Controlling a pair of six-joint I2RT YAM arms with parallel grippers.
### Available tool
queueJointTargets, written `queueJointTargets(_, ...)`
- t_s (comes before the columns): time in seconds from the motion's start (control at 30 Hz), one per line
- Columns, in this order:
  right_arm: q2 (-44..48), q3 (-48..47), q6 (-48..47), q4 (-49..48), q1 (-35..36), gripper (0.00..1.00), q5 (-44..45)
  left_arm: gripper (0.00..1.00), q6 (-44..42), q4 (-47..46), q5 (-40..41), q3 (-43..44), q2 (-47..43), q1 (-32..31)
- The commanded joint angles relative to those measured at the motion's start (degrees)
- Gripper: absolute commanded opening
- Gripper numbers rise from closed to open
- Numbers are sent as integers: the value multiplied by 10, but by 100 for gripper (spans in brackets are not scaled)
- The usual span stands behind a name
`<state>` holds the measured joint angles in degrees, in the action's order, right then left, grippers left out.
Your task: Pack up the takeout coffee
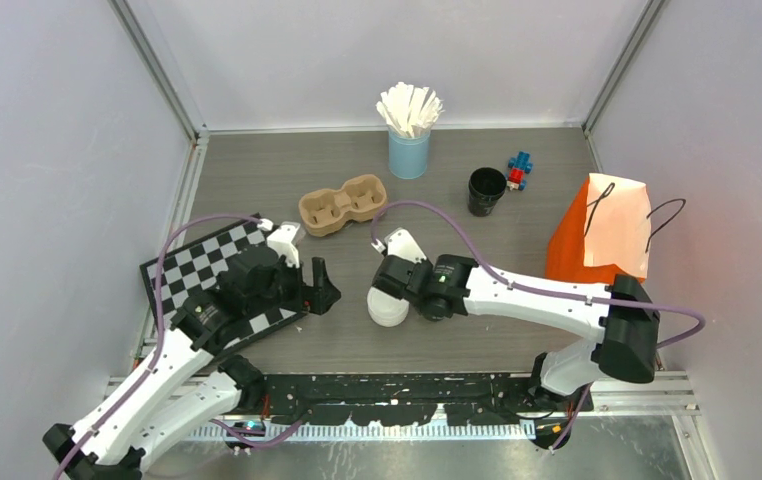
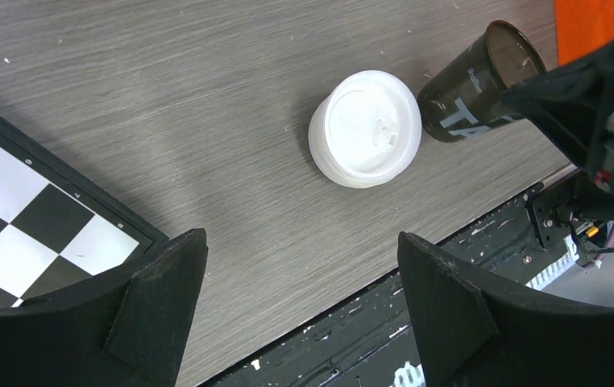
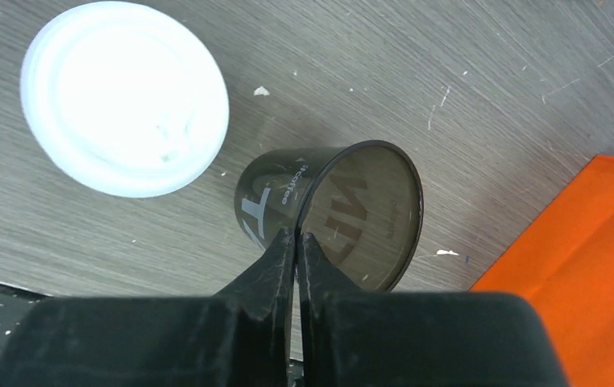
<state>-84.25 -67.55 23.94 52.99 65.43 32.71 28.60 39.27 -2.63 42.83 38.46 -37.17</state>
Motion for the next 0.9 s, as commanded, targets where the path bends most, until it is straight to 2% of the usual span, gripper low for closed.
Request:
queueJointTargets(0.0, 37, 9, 35, -24, 19, 15, 22, 88, 19, -41, 5, 5, 36, -1)
queueJointTargets(0.07, 47, 12, 36, -23, 25, 23, 19, 86, 15, -47, -1, 11, 62, -2)
queueJointTargets(0.13, 63, 15, 36, -24, 26, 27, 10, 82, 5, -54, -10, 17, 94, -1)
queueJointTargets(0.3, 97, 27, 24, -34, 27, 27, -12, 72, 0, -82, -17, 33, 181, -2)
queueJointTargets(0.4, 122, 37, 26, -37, 27, 27, -19, 64, 5, -130, -41, 25, 223, -2)
queueJointTargets(0.63, 196, 74, 49, -59, 28, 28, -8, 59, 2, -197, -54, 24, 300, -2)
queueJointTargets(0.77, 233, 94, 58, -67, 27, 32, -4, 54, -7, -223, -54, 27, 336, -8)
queueJointTargets(0.87, 259, 109, 67, -77, 28, 39, 4, 50, -19, -223, -20, 34, 358, -23)
